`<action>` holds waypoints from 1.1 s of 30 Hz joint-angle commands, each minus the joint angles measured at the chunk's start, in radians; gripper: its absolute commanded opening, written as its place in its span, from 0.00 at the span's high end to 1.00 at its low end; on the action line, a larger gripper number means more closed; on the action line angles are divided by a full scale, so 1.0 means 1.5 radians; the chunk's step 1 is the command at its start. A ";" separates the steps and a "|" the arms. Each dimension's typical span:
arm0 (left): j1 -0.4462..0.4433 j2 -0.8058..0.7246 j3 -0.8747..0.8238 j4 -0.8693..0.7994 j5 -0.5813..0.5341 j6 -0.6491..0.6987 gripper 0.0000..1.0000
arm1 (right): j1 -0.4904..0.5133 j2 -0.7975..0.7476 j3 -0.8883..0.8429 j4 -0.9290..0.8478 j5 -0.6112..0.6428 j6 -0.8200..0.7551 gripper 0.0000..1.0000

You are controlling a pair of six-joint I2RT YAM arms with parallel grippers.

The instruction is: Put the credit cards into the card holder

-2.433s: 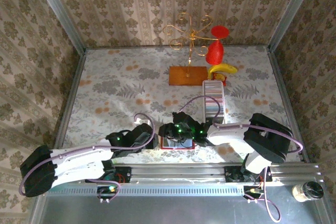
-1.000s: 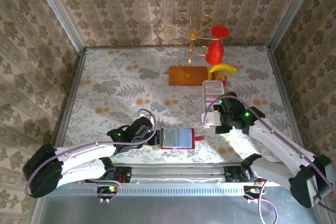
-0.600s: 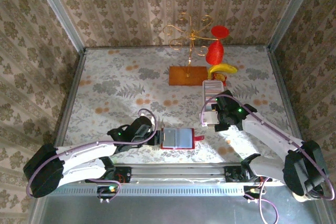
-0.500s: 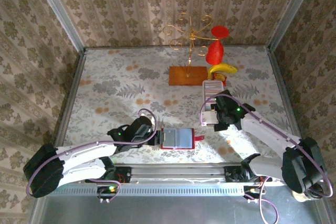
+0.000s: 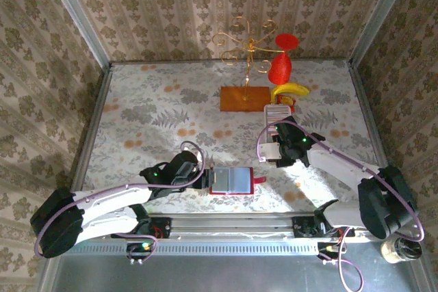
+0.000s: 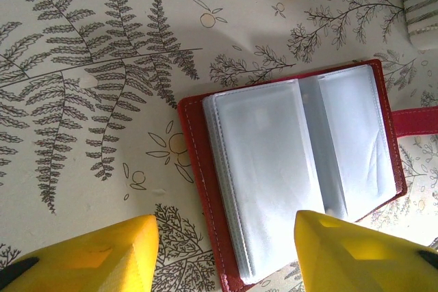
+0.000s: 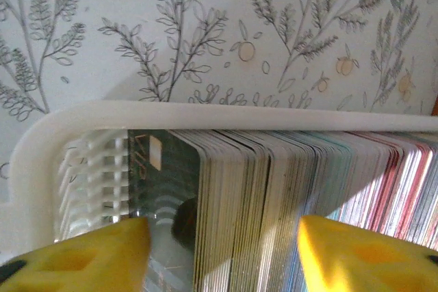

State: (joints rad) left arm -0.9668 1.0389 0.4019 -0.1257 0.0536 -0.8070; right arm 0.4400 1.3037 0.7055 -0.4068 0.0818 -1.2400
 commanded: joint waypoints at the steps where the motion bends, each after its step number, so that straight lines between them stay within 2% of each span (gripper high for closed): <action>1: 0.003 -0.001 0.008 0.008 0.006 0.005 0.45 | -0.002 0.004 -0.002 0.010 0.030 -0.014 0.50; 5: 0.003 -0.002 0.006 0.010 0.006 0.004 0.46 | -0.002 -0.009 -0.006 0.010 0.036 -0.018 0.61; 16: 0.002 -0.001 0.003 0.015 0.011 -0.004 0.49 | 0.009 -0.042 -0.001 -0.019 0.033 -0.013 0.78; 33: -0.004 0.007 0.004 0.020 0.010 -0.013 0.52 | 0.020 -0.107 0.002 -0.049 0.027 0.021 0.95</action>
State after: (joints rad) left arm -0.9680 1.0466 0.4019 -0.1051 0.0578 -0.8150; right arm 0.4664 1.1721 0.7055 -0.5095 0.0978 -1.2236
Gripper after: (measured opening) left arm 0.486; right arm 0.062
